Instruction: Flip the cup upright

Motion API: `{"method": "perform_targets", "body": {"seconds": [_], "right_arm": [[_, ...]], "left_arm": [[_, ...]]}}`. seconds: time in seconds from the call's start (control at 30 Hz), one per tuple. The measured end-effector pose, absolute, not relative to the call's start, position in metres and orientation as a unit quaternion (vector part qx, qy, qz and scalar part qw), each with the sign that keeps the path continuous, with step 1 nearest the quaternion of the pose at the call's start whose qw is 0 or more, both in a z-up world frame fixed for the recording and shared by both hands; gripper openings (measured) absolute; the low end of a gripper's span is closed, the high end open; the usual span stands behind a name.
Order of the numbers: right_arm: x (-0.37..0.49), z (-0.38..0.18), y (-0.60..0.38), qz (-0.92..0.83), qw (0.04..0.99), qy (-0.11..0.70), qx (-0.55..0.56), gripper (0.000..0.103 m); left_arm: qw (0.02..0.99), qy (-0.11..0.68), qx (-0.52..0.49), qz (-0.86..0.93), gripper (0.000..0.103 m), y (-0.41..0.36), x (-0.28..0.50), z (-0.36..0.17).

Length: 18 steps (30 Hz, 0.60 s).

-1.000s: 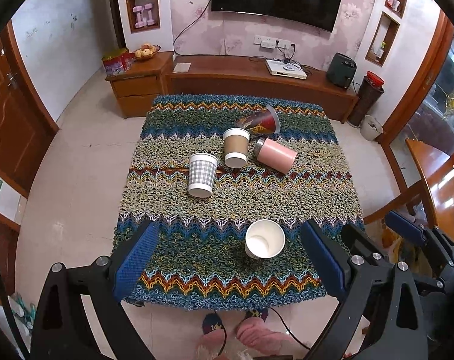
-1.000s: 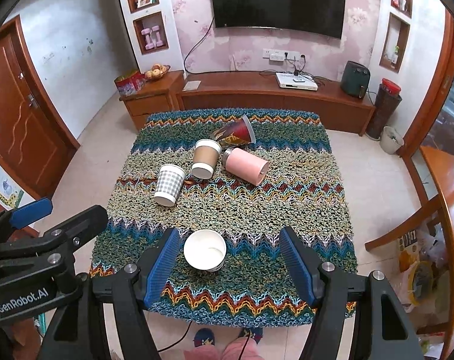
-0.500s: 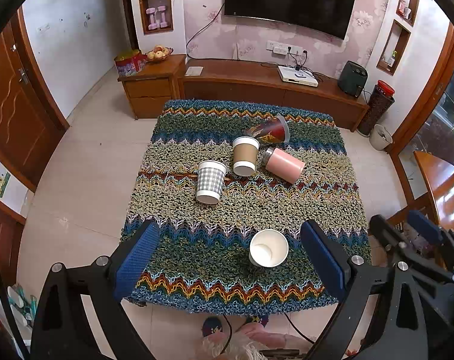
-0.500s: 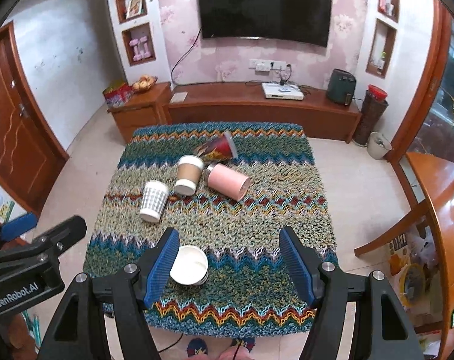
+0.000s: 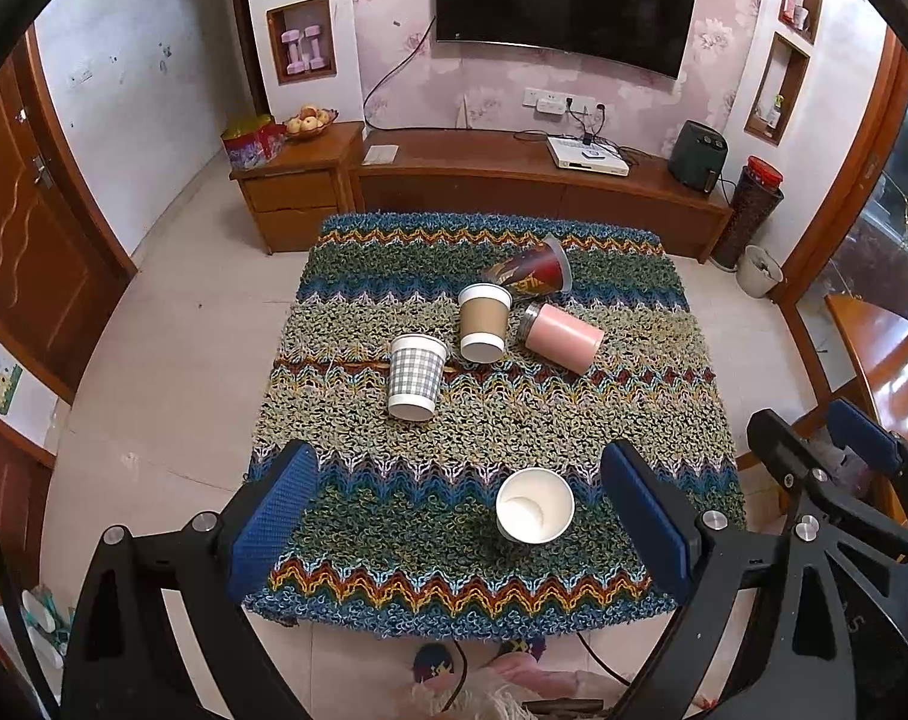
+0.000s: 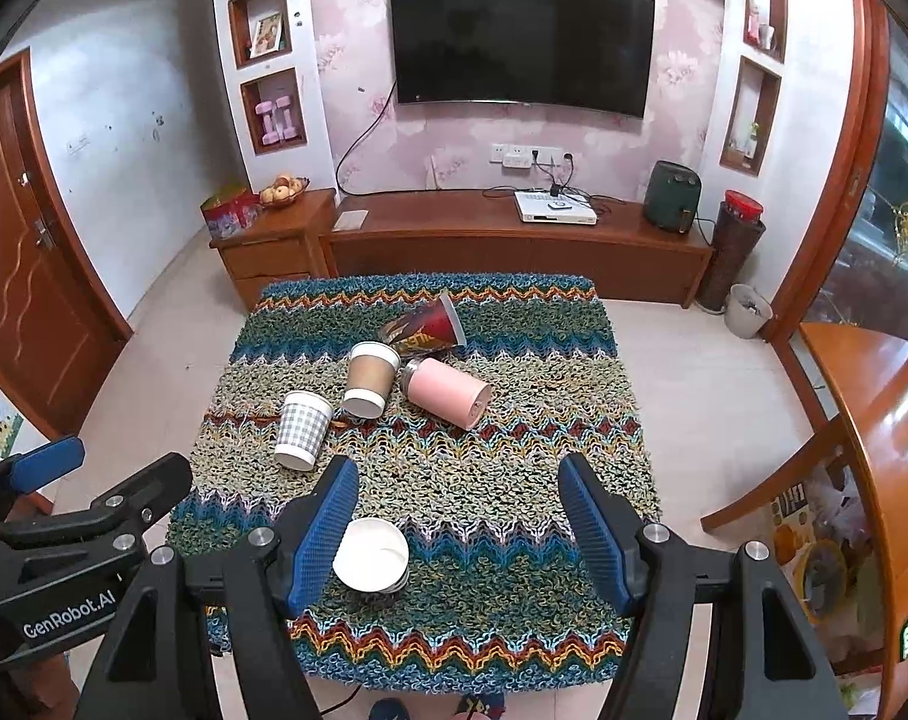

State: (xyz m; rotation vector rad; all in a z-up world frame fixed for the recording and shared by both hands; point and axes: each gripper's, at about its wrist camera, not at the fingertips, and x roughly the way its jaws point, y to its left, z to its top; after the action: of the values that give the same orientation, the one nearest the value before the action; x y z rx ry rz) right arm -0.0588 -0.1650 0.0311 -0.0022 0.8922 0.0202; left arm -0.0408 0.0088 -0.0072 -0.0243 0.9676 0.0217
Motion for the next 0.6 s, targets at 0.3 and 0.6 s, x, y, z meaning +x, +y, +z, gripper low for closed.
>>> {"method": "perform_targets", "body": {"seconds": [0.3, 0.6], "right_arm": [[-0.0598, 0.0332, -0.1649, 0.008, 0.906, 0.423, -0.009, 0.07], [-0.0591, 0.0335, -0.1611, 0.01, 0.908, 0.42, -0.01, 0.07]], "left_arm": [[0.884, 0.467, -0.017, 0.016, 0.097, 0.009, -0.0357, -0.0127], [0.886, 0.464, -0.015, 0.022, 0.097, 0.0134, -0.0364, -0.0111]]}}
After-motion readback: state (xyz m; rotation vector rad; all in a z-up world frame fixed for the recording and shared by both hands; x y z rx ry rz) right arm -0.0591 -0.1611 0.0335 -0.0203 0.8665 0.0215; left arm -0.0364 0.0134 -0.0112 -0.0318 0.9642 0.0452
